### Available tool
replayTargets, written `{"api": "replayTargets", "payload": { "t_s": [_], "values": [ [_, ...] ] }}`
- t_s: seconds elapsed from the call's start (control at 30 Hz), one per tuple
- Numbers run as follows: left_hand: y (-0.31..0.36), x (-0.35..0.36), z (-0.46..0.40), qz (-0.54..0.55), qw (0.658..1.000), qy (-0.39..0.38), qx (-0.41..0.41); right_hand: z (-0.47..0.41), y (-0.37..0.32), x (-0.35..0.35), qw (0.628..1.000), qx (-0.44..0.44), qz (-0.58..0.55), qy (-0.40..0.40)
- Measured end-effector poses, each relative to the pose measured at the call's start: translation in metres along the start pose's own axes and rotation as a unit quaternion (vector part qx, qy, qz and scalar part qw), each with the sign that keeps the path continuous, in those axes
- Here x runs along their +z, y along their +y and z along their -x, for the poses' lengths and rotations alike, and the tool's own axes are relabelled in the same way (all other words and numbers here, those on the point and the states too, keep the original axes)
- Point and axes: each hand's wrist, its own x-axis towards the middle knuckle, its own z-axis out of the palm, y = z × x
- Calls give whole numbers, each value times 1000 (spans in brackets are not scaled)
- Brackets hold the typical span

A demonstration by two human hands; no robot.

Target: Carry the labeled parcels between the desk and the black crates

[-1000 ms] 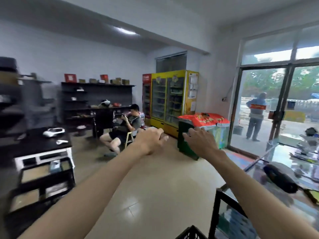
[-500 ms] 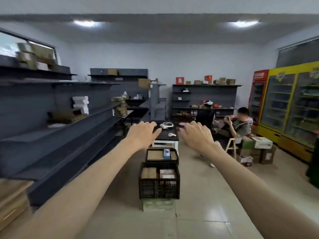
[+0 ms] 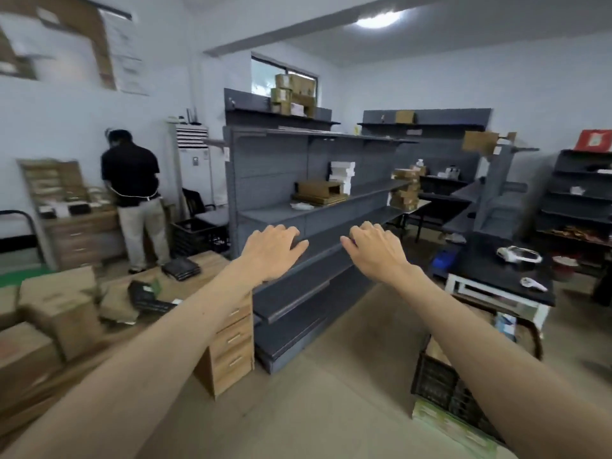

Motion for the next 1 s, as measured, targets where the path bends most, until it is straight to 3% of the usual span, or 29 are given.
{"api": "replayTargets", "payload": {
  "t_s": [0.33, 0.57, 1.0],
  "values": [
    [-137, -15, -5, -91, 978, -13, -186, -137, -110, 77, 979, -184, -86, -8],
    [-190, -13, -25, -131, 946, 17, -295, -214, -162, 127, 952, -268, -145, 11],
    [-266, 26, -74, -161, 916, 16, -368, -294, -226, 211, 920, -334, -202, -22]
  ]
}}
